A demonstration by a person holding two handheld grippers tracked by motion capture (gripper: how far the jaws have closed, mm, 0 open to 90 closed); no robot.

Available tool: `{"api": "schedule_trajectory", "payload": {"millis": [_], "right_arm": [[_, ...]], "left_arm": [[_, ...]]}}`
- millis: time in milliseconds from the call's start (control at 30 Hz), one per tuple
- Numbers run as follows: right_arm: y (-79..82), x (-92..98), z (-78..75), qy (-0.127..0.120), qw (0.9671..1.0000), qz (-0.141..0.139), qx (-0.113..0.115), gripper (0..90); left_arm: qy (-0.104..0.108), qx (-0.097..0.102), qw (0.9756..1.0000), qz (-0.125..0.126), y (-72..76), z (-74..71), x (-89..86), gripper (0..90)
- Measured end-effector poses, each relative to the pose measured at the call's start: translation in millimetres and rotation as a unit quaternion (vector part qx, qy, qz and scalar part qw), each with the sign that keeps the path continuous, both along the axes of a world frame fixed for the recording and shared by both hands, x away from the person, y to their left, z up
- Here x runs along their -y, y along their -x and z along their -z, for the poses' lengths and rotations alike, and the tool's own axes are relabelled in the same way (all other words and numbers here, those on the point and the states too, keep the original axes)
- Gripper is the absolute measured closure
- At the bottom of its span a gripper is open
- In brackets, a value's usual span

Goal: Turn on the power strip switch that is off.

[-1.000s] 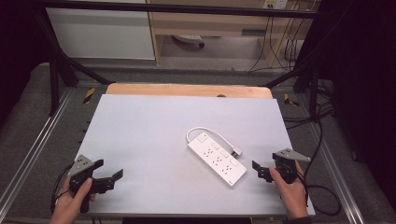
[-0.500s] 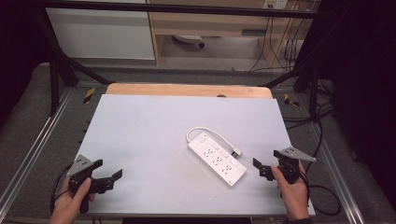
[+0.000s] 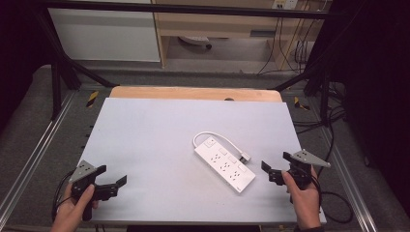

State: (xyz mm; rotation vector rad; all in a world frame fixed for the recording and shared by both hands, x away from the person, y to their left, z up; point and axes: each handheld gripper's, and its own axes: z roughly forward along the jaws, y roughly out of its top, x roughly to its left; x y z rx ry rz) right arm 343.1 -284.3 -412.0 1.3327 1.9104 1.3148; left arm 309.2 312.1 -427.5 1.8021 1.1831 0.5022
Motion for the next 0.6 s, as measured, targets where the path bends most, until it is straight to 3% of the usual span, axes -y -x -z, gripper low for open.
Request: {"api": "schedule_trajectory", "payload": {"millis": [600], "right_arm": [[2.2,-12.1,-15.8,-0.003,0.9994,-0.012,0.033,2.6]], "left_arm": [[-0.002,0.0,1.0,0.005,0.2,0.4,-0.1,7.5]]}}
